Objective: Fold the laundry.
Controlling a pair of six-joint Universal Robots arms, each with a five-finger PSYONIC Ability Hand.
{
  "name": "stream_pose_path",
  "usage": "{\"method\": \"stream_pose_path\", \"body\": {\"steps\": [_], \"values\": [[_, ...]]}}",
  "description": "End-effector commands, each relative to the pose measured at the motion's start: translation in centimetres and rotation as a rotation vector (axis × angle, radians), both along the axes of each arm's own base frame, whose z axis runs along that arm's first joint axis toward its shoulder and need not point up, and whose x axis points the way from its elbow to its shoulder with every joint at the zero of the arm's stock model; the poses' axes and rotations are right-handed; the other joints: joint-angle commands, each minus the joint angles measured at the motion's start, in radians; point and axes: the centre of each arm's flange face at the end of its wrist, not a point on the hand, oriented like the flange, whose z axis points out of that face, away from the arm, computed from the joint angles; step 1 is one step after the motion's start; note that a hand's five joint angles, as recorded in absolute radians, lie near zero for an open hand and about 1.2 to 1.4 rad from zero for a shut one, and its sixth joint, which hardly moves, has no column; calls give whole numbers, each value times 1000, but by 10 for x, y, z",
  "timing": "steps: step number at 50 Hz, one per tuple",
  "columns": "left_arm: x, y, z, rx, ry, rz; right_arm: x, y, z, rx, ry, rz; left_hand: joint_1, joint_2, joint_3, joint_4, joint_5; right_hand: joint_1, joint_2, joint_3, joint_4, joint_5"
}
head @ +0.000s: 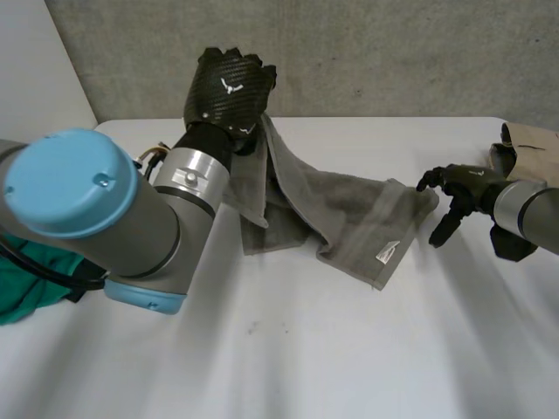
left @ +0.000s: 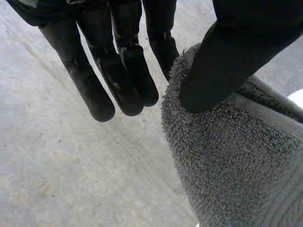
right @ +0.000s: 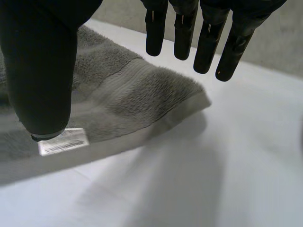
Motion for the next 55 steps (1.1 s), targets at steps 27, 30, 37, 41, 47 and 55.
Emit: {"method": "stream_pose_path", "body": {"steps": [27, 30, 37, 41, 47, 55], "values": [[15, 31, 60, -91, 83, -25, 150, 59, -71, 32, -324, 5, 252, 197, 202, 194, 247, 79, 22, 42, 55, 60], [15, 31, 59, -87, 80, -25, 151, 55, -77, 21, -296, 6, 252, 197, 202, 194, 247, 1077, 1021, 1040, 1054, 1059], [18, 28, 57, -82, 74, -12, 137, 52, -39, -90, -203, 31, 252, 197, 202, 194, 247, 1091, 1035, 1054, 1067, 1073], [25, 25, 51, -57, 49, 4, 113, 57, 21, -229, -71, 83, 252, 197, 202, 194, 247, 1091, 1035, 1054, 1067, 1073], [38, 22, 19, 70, -45, 31, 58, 63, 57, -301, 394, 193, 252, 197, 202, 194, 247, 1091, 1035, 1054, 1067, 1073], [35, 15, -61, 289, -208, 1, 36, 67, 59, -224, 563, 245, 252, 197, 202, 194, 247, 1091, 1035, 1054, 1067, 1073]]}}
